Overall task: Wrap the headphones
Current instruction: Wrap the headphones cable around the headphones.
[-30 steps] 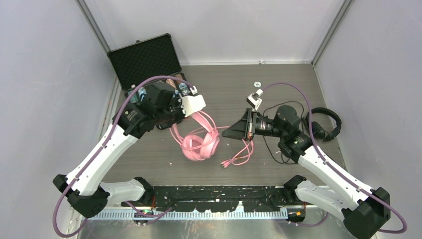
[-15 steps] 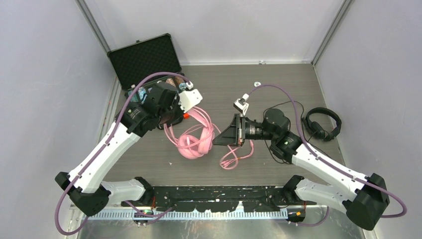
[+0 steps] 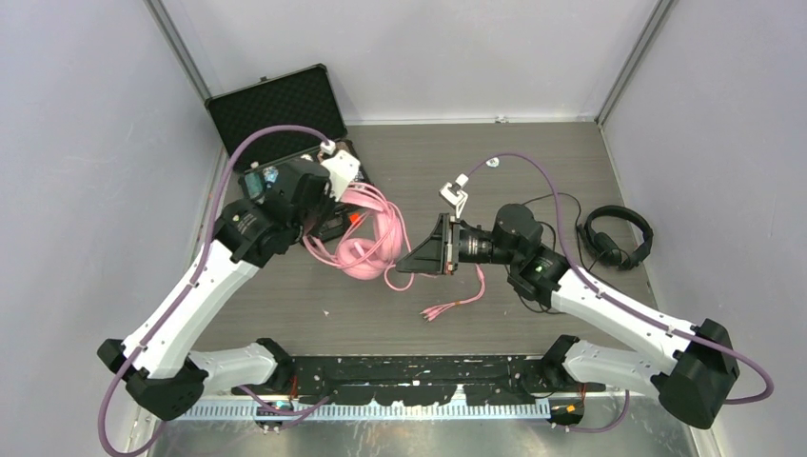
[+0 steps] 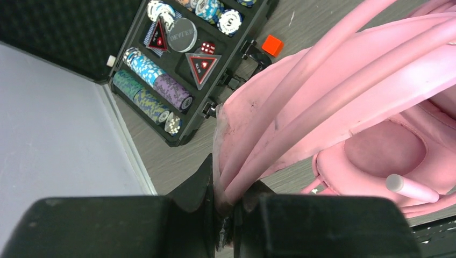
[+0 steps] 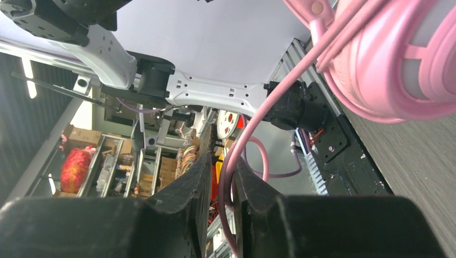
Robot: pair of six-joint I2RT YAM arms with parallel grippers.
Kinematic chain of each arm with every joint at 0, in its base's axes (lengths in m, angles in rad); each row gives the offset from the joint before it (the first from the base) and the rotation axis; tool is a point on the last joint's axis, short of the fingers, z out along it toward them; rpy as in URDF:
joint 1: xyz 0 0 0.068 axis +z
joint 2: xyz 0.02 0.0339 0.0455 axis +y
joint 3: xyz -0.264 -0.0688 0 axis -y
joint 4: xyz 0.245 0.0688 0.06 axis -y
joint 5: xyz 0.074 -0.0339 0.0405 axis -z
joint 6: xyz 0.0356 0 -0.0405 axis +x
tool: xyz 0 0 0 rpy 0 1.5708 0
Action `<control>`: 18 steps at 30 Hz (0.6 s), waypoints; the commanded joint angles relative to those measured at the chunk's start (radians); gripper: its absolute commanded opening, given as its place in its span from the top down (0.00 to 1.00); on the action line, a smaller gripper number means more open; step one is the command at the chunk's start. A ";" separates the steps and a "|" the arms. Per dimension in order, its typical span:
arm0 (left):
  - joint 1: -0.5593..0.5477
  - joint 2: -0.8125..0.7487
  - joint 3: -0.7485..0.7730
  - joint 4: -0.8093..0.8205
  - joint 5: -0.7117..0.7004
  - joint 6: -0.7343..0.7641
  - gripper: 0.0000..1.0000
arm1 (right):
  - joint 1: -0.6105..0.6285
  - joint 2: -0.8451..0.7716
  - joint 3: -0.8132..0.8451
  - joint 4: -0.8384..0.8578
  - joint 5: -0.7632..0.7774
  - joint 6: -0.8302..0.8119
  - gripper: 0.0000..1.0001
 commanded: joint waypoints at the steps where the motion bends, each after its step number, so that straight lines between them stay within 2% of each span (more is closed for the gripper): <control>1: 0.005 -0.059 0.072 0.085 -0.051 -0.148 1.00 | 0.014 0.013 0.057 0.026 0.030 -0.069 0.73; 9: 0.005 -0.088 0.084 0.110 -0.059 -0.284 1.00 | 0.034 0.050 0.074 0.035 0.048 -0.099 0.71; 18: 0.005 -0.158 0.033 0.223 -0.101 -0.409 1.00 | 0.055 0.054 0.084 -0.005 0.081 -0.157 0.68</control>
